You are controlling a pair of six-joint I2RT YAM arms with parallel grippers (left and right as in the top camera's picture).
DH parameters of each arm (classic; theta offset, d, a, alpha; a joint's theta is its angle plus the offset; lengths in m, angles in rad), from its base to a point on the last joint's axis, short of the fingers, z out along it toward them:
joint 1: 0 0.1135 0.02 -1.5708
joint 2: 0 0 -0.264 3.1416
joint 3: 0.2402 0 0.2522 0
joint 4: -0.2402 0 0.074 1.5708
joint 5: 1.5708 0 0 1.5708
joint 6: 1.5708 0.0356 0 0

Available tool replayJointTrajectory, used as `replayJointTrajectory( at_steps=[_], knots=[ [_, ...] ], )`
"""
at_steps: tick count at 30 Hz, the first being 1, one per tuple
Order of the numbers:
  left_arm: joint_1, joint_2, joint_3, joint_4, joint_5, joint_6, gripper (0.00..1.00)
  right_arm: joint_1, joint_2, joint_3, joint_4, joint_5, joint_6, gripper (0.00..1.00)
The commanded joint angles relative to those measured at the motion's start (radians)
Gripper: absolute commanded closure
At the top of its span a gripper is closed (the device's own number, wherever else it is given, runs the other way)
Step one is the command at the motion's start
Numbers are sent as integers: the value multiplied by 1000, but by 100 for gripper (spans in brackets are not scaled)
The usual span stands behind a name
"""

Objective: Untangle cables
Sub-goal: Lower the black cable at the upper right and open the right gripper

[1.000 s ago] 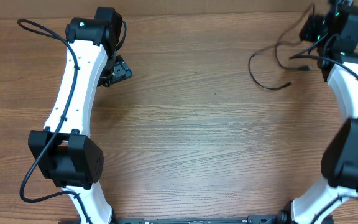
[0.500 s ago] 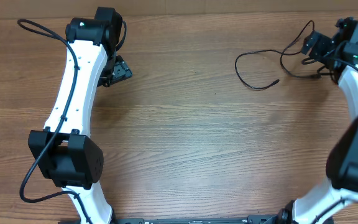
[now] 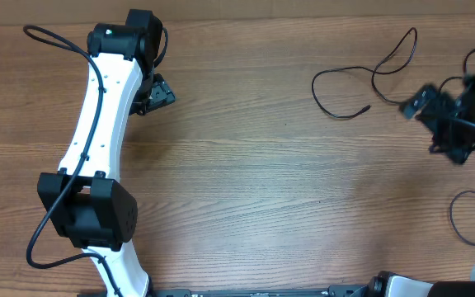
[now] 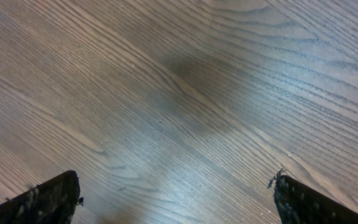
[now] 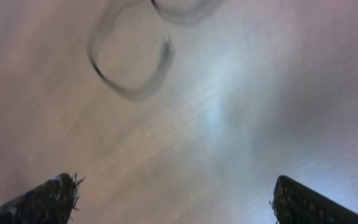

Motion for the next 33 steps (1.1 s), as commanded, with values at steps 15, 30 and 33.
replayJointTrajectory(
  at_steps=[15,30,33],
  knots=[
    [2,-2,-5,2,3,14,1,42,-63,-1,-341,-138,8,0],
    [2,-2,-5,2,3,14,1,253,-221,-24,-313,-135,16,0],
    [2,-2,-5,2,3,14,1,289,-288,-59,-278,-135,49,0]
  ],
)
